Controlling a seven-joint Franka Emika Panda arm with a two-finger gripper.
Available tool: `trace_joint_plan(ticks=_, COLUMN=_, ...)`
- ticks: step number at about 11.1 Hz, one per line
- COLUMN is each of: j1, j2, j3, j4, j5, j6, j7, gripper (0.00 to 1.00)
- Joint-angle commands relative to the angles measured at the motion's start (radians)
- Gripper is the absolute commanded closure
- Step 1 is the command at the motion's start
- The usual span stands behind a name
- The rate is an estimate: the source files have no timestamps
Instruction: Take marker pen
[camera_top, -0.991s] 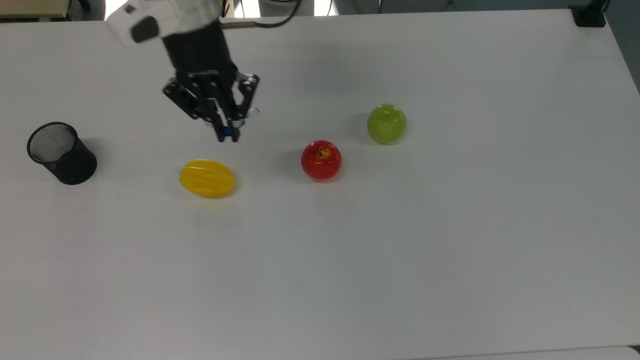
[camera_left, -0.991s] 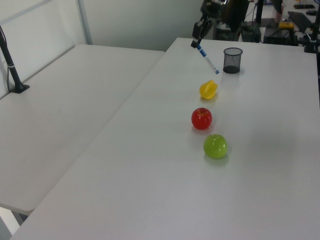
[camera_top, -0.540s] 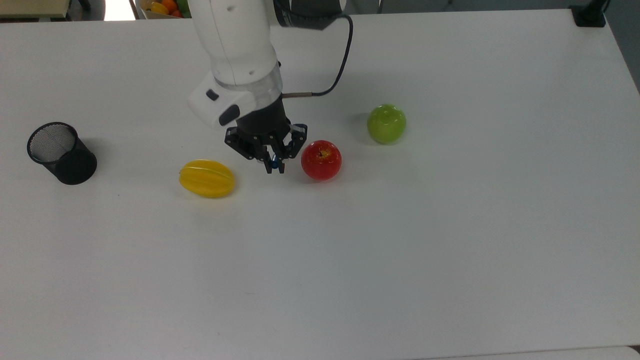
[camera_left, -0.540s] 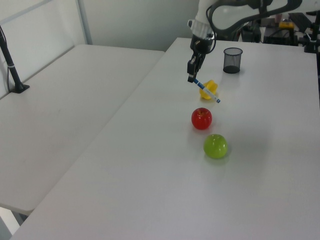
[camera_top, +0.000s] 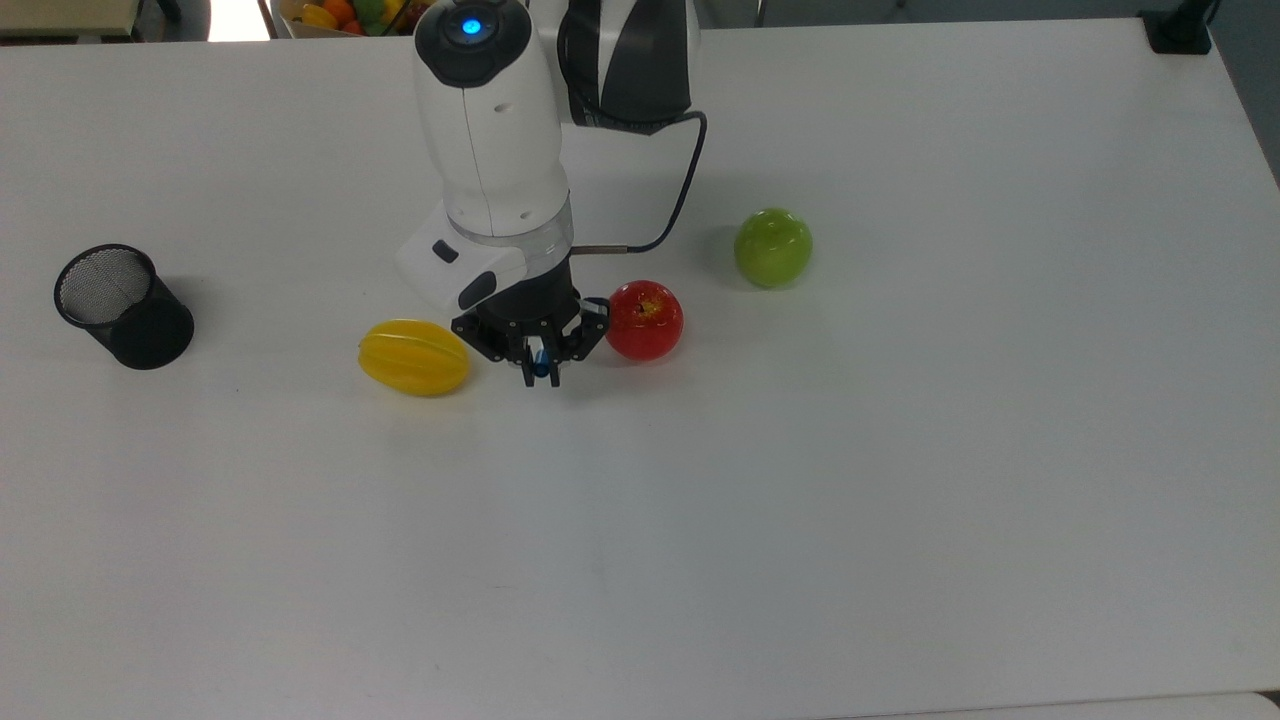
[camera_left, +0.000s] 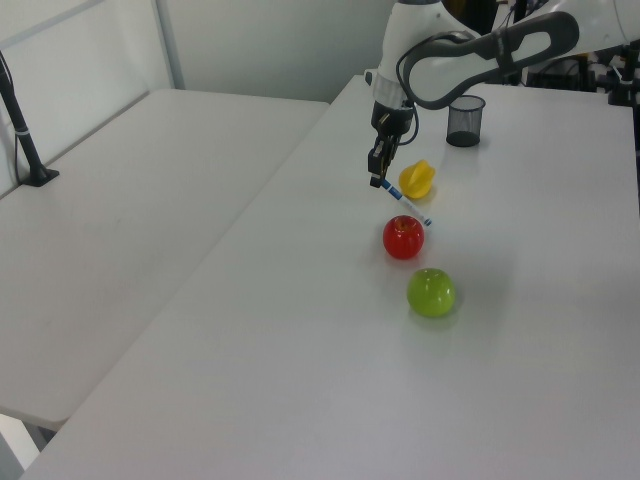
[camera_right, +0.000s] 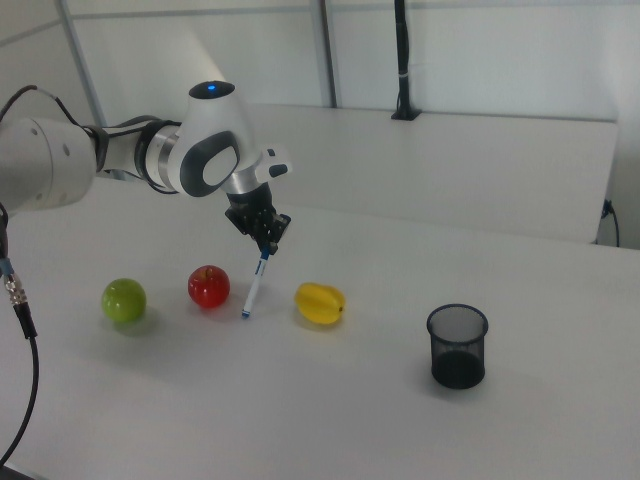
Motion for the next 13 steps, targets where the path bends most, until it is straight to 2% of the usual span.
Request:
trace_joint_plan(ticks=1, j1=0.011, j2=0.049, j3=-0.011, j4=-0.007, j5=-0.018, j6=0.106, j7=0.012, gripper=0.73)
trace_joint_plan(ticks=2, j1=0.013, j2=0.05, j3=-0.011, j4=-0.01, j5=-0.018, j6=0.11, j7=0.012, gripper=0.72)
trace_joint_plan(ticks=4, j1=0.013, j2=0.05, j3=-0.011, j4=-0.01, j5=-0.017, j6=0.111, j7=0.012, gripper=0.62)
trace_joint_plan(ticks=6, j1=0.013, j2=0.037, j3=-0.011, j4=-0.007, j5=-0.014, j6=0.108, j7=0.017, gripper=0.6)
trace_joint_plan(ticks=7, j1=0.013, j2=0.019, j3=-0.013, j4=-0.007, j5=-0.011, j6=0.101, j7=0.018, gripper=0.54)
trace_joint_plan(ticks=8, j1=0.011, j2=0.002, j3=-0.011, j4=-0.01, j5=-0.012, j6=0.096, j7=0.029, gripper=0.46)
trace_joint_plan(ticks=9, j1=0.006, j2=-0.03, j3=-0.013, j4=-0.013, j5=-0.015, j6=0.087, j7=0.065, gripper=0.29)
trace_joint_plan(ticks=10, j1=0.002, j2=-0.079, j3=-0.013, j4=-0.024, j5=-0.017, j6=0.025, j7=0.089, gripper=0.01)
trace_joint_plan(ticks=13, j1=-0.029, j2=-0.223, j3=-0.013, j4=-0.028, j5=-0.03, j6=-0.215, j7=0.093, gripper=0.0)
